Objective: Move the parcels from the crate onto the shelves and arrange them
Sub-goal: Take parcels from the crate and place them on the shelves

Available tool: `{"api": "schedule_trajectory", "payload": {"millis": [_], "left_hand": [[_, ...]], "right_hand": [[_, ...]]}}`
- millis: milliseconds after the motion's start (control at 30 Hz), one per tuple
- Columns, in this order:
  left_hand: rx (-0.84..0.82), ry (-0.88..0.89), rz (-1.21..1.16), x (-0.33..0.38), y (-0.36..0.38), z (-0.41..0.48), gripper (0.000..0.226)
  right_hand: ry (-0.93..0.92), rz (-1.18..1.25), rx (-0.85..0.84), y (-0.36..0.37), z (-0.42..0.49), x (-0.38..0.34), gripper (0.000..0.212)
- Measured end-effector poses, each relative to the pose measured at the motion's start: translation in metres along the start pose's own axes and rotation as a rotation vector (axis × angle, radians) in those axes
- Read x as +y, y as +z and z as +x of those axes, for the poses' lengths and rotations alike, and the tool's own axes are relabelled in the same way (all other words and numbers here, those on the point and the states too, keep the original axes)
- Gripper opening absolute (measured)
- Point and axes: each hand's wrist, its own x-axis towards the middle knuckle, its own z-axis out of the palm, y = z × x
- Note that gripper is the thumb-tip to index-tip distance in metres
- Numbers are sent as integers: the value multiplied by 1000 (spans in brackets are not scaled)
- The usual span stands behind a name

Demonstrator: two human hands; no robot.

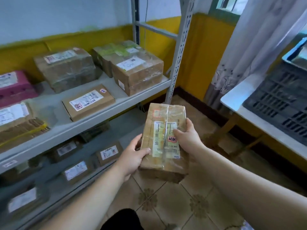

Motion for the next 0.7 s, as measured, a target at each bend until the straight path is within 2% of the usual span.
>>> {"api": "schedule_trajectory", "payload": {"millis": [133, 367, 567, 700], "left_hand": [[113, -50, -35, -6, 3, 21, 54], [196, -166, -28, -25, -22, 95, 60], [302, -242, -70, -71, -33, 173, 64], [375, -232, -122, -120, -30, 252, 68]], "right_hand": [[21, -95, -110, 16, 46, -2, 76], [62, -153, -248, 69, 135, 5, 76], [20, -282, -341, 116, 226, 29, 68], [-34, -317, -412, 152, 309, 66, 65]]}}
